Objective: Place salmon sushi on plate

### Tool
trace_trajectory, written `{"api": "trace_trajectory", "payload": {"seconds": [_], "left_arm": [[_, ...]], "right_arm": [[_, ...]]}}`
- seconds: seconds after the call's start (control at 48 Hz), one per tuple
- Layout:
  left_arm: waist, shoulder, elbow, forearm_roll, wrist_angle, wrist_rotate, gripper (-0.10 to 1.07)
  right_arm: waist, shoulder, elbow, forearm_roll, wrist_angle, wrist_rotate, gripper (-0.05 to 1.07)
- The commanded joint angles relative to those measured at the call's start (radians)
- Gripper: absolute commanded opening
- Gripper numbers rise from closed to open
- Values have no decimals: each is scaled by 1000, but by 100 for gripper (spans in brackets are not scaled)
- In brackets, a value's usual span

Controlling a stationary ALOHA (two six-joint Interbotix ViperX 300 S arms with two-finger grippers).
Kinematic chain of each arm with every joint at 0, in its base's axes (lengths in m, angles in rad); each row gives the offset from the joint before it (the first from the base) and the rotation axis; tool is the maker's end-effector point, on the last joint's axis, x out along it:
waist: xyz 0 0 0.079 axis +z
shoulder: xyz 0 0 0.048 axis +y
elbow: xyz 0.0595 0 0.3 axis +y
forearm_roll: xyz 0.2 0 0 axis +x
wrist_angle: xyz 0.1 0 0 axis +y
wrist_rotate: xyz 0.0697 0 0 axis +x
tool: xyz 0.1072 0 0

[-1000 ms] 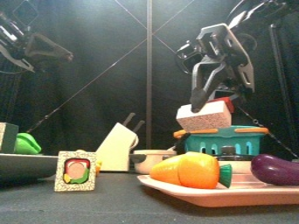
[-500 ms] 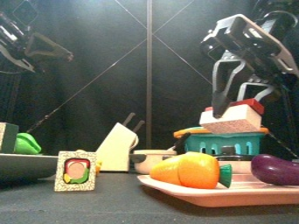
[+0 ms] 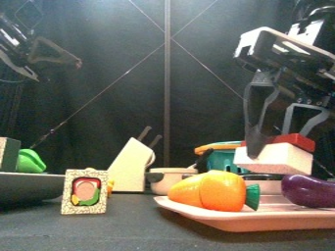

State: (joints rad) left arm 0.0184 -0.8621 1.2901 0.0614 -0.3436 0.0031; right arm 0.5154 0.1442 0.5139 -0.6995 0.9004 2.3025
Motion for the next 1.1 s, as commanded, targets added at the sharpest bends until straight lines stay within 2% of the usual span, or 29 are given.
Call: {"api": "trace_trajectory", "payload": {"seconds": [0.0, 0.375, 0.75, 0.854, 1.083], "left_arm": [[2, 2, -17, 0, -2, -2, 1], [2, 2, -17, 0, 8, -2, 1], [2, 2, -17, -2, 14, -2, 1], [2, 2, -17, 0, 14, -2, 1], [2, 2, -18, -2, 14, -2, 1]], "right_arm": [[0, -5, -31, 15, 0, 2, 60], [0, 31, -41, 37, -2, 3, 61], [0, 40, -46, 37, -2, 2, 87], [-2, 40, -51, 35, -2, 0, 91], [-2, 35, -52, 37, 2, -3, 91]]}}
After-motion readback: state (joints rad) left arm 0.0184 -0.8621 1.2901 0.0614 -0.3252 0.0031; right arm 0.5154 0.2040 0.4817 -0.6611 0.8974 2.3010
